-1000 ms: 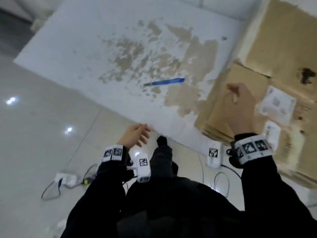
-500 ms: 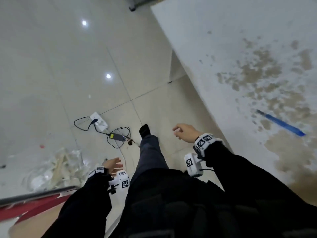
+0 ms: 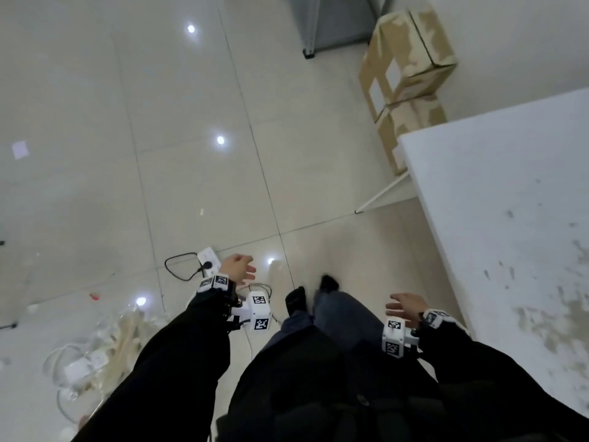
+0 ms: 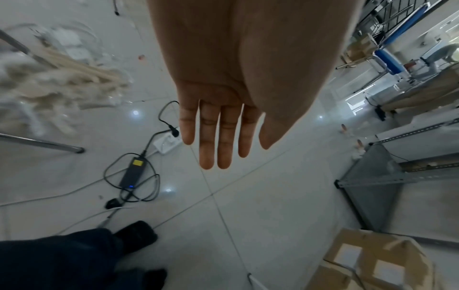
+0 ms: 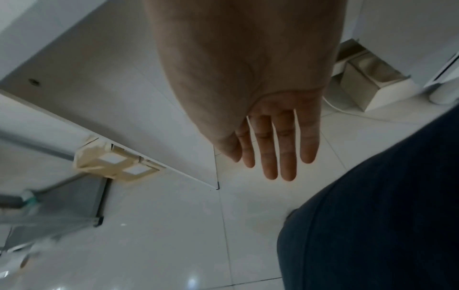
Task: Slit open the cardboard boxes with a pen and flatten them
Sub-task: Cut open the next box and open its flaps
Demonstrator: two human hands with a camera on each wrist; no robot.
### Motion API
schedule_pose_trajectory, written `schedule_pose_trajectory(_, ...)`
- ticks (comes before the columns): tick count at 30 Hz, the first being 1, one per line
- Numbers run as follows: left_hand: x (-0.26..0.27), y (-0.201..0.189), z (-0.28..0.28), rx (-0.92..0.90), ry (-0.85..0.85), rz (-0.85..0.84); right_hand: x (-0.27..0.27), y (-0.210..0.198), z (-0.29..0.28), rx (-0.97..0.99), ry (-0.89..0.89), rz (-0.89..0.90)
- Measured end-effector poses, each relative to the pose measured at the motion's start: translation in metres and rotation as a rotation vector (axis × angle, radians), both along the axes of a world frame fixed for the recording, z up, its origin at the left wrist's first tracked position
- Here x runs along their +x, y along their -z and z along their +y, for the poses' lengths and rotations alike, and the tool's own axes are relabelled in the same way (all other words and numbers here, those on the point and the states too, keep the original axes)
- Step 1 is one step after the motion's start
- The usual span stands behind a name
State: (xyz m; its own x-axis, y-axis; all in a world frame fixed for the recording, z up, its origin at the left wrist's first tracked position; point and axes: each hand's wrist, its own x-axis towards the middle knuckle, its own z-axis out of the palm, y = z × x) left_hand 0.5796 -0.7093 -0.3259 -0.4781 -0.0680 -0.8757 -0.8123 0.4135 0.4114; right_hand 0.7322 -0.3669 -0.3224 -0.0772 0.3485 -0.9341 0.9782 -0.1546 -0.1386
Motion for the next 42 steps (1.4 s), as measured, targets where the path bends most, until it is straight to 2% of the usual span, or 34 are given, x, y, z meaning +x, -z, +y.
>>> schedule_pose_trajectory(6, -0.108, 0.006, 0.026, 0.045, 0.043, -0.028, -0.112, 0.023, 0.008, -0.002, -0.001, -0.040)
schedule_pose_trajectory(10, -0.179, 0.006, 0.020, -0.010, -0.053, -0.058, -0.215, 0.026, 0.009, -0.066, -0.005, 0.006)
schedule_pose_trajectory(16, -0.285, 0.000, 0.007, -0.139, -0.126, -0.132, -0.372, 0.010, 0.017, -0.109, 0.059, 0.224)
schedule_pose_trajectory(21, -0.393, 0.006, 0.019, -0.181, -0.023, -0.179, -0.477, 0.005, 0.027, -0.216, 0.130, 0.319)
schedule_pose_trajectory(24, -0.476, 0.015, 0.045, -0.220, 0.070, -0.185, -0.524, 0.021, 0.051, -0.181, 0.188, 0.332)
schedule_pose_trajectory(28, -0.606, 0.034, 0.111, -0.257, 0.338, -0.157, -0.557, 0.046, 0.096, -0.063, 0.369, 0.237)
schedule_pose_trajectory(30, -0.666, 0.038, 0.159, -0.250, 0.543, -0.071, -0.565, 0.059, 0.117, -0.028, 0.481, 0.187)
schedule_pose_trajectory(33, -0.738, 0.048, 0.238, -0.220, 0.743, 0.085, -0.575, 0.075, 0.145, -0.004, 0.638, 0.125)
schedule_pose_trajectory(38, -0.816, 0.088, 0.378, -0.096, 0.977, 0.114, -0.603, 0.108, 0.191, 0.025, 0.839, 0.100)
schedule_pose_trajectory(42, -0.856, 0.152, 0.504, -0.002, 1.092, 0.242, -0.648, 0.163, 0.272, 0.183, 0.889, 0.168)
